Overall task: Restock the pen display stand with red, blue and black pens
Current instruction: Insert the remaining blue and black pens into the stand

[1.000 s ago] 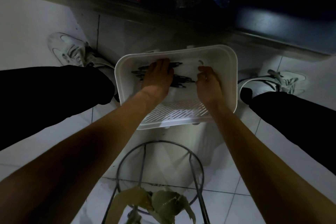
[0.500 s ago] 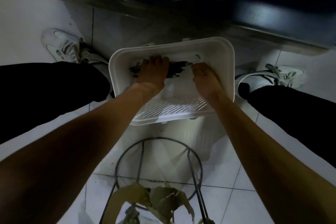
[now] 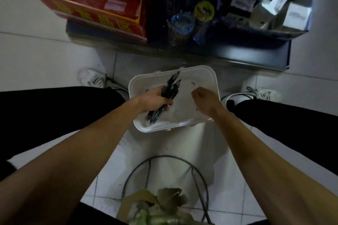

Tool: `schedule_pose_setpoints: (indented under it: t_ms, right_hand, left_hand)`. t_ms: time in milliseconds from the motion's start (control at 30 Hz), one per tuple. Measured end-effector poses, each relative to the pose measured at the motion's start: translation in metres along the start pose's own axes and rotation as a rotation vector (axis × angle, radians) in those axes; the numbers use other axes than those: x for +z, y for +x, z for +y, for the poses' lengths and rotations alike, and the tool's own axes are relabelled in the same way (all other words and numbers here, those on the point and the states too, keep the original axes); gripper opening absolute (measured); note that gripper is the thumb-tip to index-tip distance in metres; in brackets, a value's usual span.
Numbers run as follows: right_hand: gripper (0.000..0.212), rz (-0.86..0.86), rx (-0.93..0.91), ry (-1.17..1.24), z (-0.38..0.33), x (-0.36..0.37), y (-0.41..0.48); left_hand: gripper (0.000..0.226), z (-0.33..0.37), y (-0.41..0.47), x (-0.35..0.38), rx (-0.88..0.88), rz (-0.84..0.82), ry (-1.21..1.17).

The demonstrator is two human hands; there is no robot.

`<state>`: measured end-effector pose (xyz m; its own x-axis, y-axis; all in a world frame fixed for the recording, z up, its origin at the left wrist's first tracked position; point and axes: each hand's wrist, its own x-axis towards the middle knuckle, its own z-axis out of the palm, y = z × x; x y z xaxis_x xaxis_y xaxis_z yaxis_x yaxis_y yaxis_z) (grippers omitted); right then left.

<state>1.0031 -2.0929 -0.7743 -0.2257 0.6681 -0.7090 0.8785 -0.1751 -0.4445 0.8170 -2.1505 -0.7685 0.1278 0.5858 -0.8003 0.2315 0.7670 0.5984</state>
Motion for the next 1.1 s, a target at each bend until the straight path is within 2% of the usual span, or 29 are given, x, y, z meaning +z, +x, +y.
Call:
schedule_pose_setpoints:
  t_ms: [133,333,433,533,633,767,900,1100]
  right_hand:
    - [0.032,0.021,-0.084,0.007,-0.015,-0.019,-0.025]
    - [0.026,0.143,-0.232,0.294,-0.045,-0.054,-0.059]
    - [0.022,0.223,-0.351,0.332,-0.064,-0.077,-0.079]
    - [0.018,0.291,-0.478,0.353,-0.085,-0.102,-0.100]
    - [0.023,0.308,-0.615,0.390,-0.107,-0.124,-0.122]
    - [0.016,0.409,-0.740,0.401,-0.132,-0.156,-0.147]
    - [0.022,0.515,-0.813,0.346,-0.152,-0.190,-0.167]
    - [0.023,0.698,-0.903,0.361,-0.173,-0.230,-0.164]
  left_hand:
    - [0.010,0.036,-0.029,-0.009,0.085,-0.024,-0.106]
    - [0.016,0.083,-0.067,-0.020,0.272,0.127,-0.275]
    - [0.023,0.107,-0.088,-0.023,0.353,0.189,-0.303]
    - [0.017,0.136,-0.113,-0.019,0.446,0.215,-0.313]
    - [0.021,0.167,-0.137,-0.013,0.570,0.292,-0.305]
    - [0.018,0.205,-0.165,-0.008,0.742,0.259,-0.384]
    - [0.020,0.242,-0.187,-0.010,0.883,0.271,-0.402]
    - [0.017,0.291,-0.198,-0.023,0.957,0.236,-0.456]
